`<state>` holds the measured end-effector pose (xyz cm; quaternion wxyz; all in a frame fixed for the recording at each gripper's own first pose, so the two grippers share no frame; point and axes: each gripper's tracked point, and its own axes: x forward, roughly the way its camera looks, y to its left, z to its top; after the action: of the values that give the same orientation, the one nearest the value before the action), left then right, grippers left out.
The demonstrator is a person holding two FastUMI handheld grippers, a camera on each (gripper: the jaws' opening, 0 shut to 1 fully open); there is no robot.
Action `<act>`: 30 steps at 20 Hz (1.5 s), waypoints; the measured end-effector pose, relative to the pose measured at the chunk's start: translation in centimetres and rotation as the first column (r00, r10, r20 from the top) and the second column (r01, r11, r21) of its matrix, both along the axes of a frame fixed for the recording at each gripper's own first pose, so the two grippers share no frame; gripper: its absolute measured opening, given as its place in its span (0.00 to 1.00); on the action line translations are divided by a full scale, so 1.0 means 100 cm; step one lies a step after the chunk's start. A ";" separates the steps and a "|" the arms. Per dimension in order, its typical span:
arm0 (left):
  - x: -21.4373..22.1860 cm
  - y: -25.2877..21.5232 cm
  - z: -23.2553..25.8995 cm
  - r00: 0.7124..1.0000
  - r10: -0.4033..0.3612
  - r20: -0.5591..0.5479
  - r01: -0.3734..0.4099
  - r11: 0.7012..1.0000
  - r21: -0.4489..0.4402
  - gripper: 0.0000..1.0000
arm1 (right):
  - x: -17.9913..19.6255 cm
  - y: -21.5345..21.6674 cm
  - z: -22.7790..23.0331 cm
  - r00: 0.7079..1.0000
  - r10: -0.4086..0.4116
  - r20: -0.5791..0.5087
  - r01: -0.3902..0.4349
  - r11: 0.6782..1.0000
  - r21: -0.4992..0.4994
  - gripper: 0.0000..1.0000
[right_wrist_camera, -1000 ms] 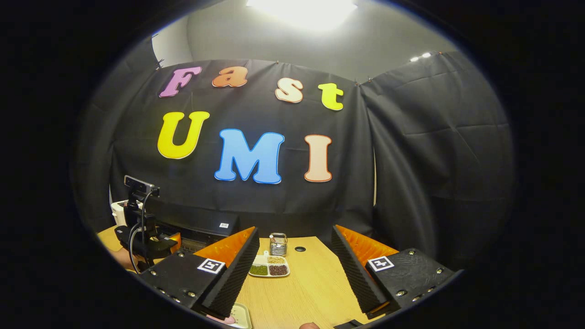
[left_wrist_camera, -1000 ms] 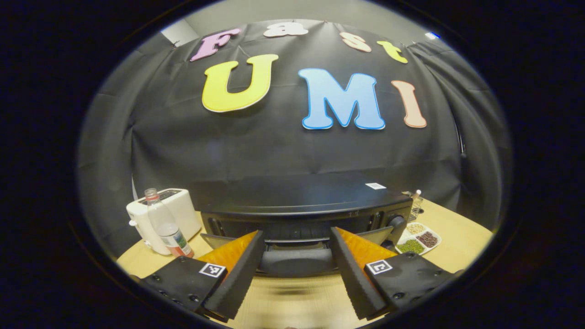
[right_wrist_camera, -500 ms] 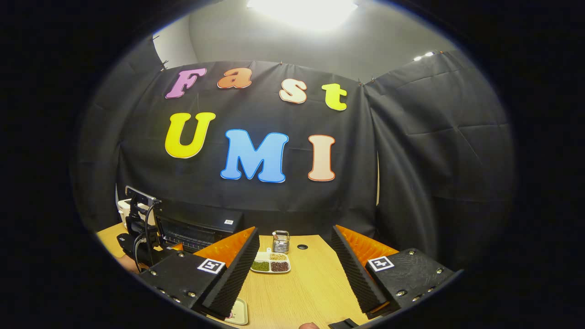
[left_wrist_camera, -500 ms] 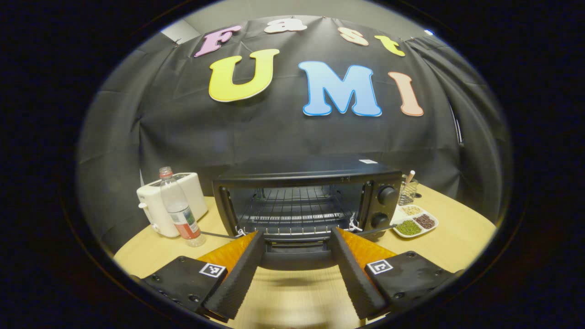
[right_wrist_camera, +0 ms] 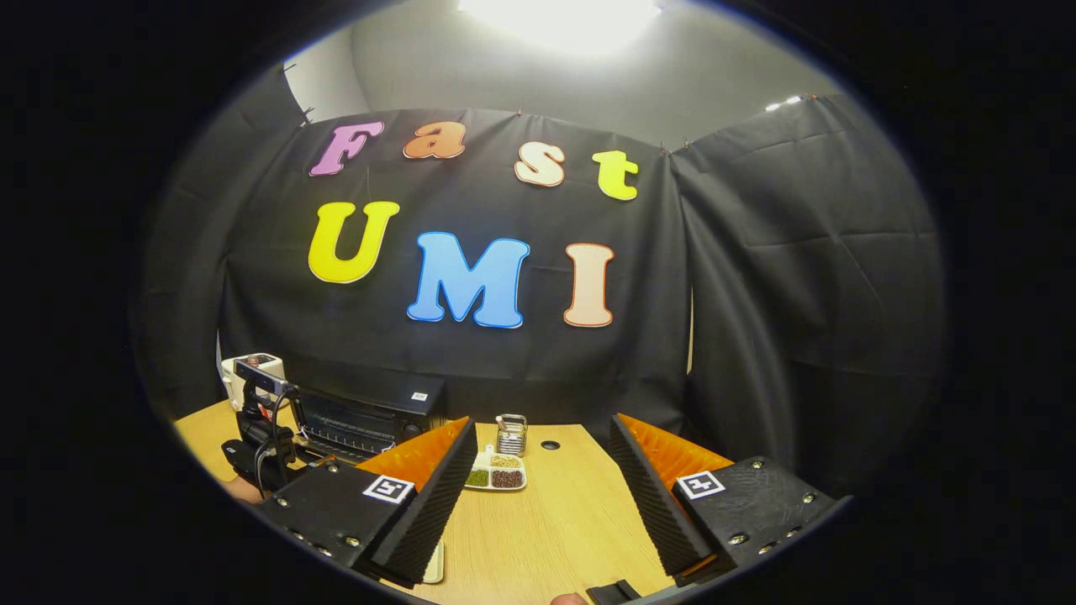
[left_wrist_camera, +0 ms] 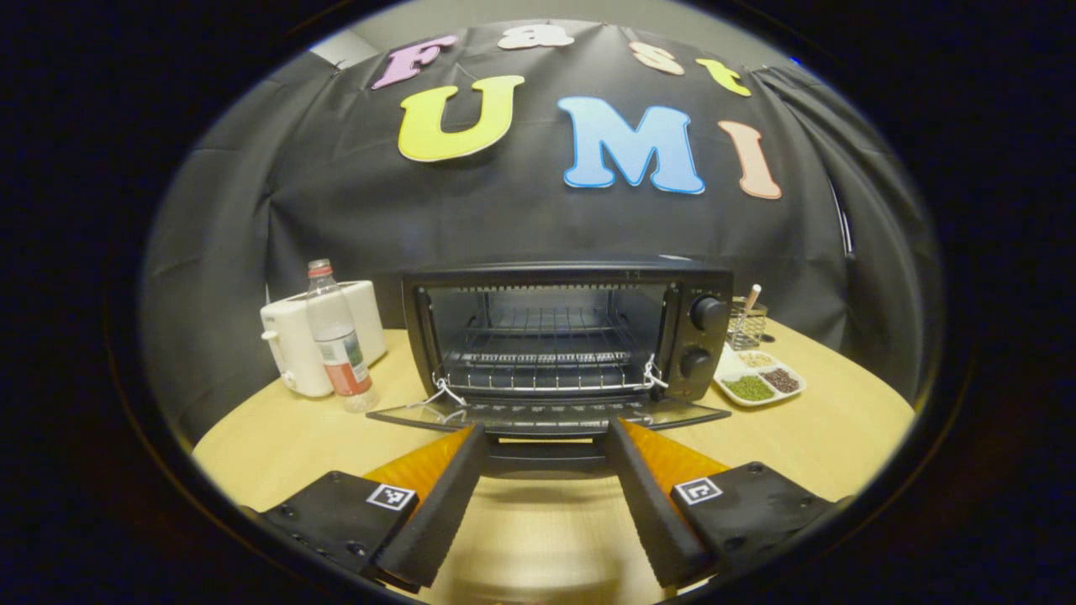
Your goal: Open the electric oven with the left hand, put the food in, and close the electric oven.
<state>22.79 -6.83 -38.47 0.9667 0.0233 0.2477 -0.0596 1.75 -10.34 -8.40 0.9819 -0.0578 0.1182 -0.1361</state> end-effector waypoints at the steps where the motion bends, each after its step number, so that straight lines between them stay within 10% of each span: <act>1: -0.004 0.000 -0.004 1.000 0.001 -0.010 -0.001 1.000 0.002 0.96 | -0.002 -0.002 0.000 1.000 -0.001 0.000 0.001 1.000 -0.001 0.98; 11: -0.028 0.003 -0.025 0.998 0.032 -0.048 -0.030 0.999 0.038 1.00 | -0.015 -0.003 0.003 0.999 0.035 -0.010 -0.035 0.999 0.012 0.98; 20: -0.046 0.021 0.118 0.986 0.057 0.160 -0.056 0.998 -0.010 1.00 | 0.012 0.023 -0.010 0.985 0.172 0.008 -0.171 0.972 0.162 0.98; 25: -0.068 0.045 0.199 0.959 0.082 0.270 -0.082 0.997 -0.012 0.96 | 0.022 0.045 -0.048 0.962 0.269 -0.053 -0.233 0.905 0.355 0.98; 30: -0.105 0.061 0.255 0.939 0.109 0.326 -0.112 0.994 -0.011 0.96 | 0.019 0.066 -0.105 0.899 0.393 -0.193 -0.210 0.774 0.598 0.98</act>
<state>12.31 -0.74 -12.98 0.9961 0.0225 0.0856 0.0004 3.65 -3.76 -18.85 0.9327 0.1954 0.2933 0.0768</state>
